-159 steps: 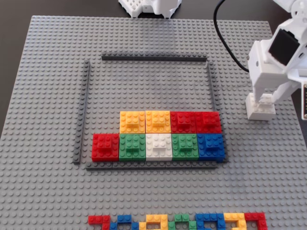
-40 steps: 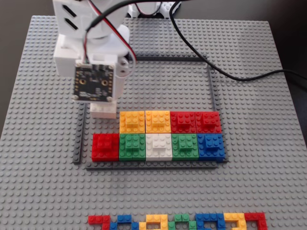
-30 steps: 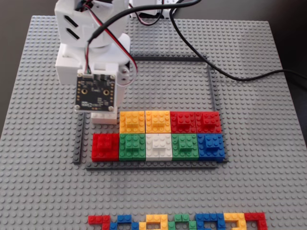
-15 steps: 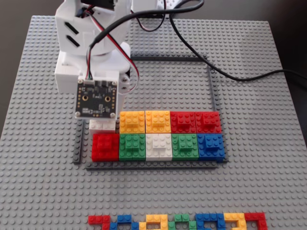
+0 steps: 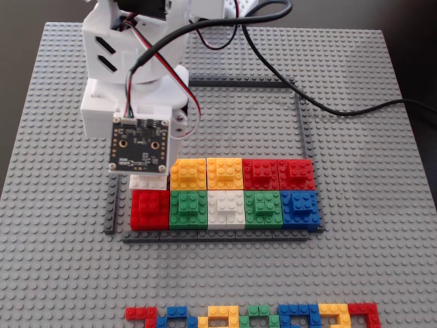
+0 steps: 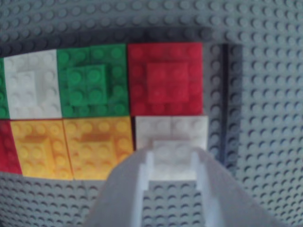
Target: Grab the cube and place it into the grid
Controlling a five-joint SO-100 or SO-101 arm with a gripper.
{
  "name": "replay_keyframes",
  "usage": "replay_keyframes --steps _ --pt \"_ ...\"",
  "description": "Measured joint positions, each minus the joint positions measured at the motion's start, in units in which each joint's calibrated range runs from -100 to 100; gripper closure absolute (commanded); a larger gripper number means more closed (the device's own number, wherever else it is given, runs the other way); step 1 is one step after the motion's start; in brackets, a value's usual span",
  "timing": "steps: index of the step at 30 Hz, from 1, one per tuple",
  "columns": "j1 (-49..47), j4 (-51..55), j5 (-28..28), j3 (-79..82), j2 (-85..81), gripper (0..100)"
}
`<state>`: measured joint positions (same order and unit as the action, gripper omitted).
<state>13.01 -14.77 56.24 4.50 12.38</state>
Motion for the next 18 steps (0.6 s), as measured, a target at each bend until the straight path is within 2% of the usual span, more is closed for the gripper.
replay_keyframes --steps 18 --pt "-0.4 0.0 -1.1 0.0 0.4 86"
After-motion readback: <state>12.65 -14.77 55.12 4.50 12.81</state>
